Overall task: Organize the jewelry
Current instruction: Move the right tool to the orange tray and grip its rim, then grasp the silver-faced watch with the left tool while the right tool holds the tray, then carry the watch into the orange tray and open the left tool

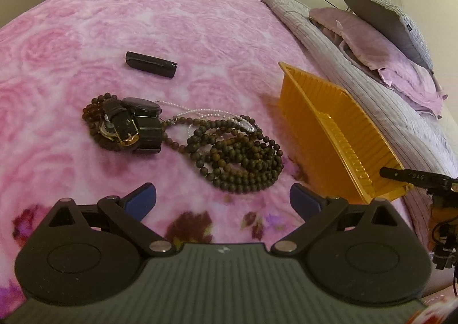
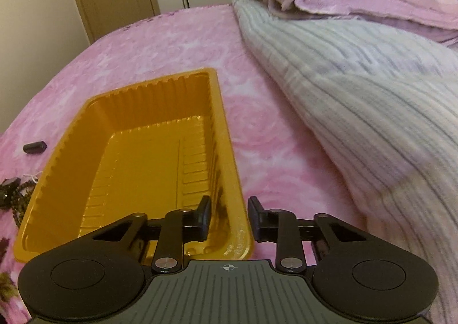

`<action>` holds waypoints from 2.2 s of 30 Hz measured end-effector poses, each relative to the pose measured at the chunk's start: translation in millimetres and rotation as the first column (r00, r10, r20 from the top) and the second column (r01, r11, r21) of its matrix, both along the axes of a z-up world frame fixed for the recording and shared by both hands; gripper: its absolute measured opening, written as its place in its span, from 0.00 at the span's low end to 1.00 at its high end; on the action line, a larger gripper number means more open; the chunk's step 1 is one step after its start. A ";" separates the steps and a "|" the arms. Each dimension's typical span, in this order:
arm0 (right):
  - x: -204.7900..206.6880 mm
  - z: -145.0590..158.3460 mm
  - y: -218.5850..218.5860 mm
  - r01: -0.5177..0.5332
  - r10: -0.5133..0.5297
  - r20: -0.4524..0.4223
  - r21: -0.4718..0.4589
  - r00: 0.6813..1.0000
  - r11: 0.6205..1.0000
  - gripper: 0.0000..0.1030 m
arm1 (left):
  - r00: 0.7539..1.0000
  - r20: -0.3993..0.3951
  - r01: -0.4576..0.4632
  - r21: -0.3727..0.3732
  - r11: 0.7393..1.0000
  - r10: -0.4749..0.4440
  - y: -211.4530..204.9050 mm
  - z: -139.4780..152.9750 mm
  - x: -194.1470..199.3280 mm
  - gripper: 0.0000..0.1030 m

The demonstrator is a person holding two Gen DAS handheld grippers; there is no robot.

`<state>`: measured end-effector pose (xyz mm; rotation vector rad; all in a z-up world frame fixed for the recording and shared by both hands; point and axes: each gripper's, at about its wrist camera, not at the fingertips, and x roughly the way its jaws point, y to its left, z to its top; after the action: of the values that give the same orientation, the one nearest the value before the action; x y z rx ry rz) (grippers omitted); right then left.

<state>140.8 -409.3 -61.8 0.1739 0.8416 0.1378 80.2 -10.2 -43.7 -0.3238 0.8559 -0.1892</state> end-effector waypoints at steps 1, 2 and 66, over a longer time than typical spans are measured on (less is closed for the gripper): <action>1.8 -0.8 1.2 0.002 -0.002 -0.010 -0.005 1.000 1.000 0.25 | 1.000 0.000 -0.001 0.000 1.000 0.001 -0.1 -0.8 0.6 0.96; 3.7 -0.6 2.1 0.004 -0.004 -0.016 -0.009 1.000 1.000 0.24 | 1.000 -0.001 -0.002 -0.001 1.000 0.002 0.7 -1.8 1.1 0.96; -35.7 60.3 96.8 0.026 0.034 0.159 -0.360 0.987 0.933 0.04 | 0.984 0.175 -0.067 0.132 0.989 0.043 77.9 55.8 21.8 0.14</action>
<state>105.1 -312.5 -1.5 -0.1839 0.6903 -0.0015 101.9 67.7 12.1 -0.1985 0.6846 -0.1043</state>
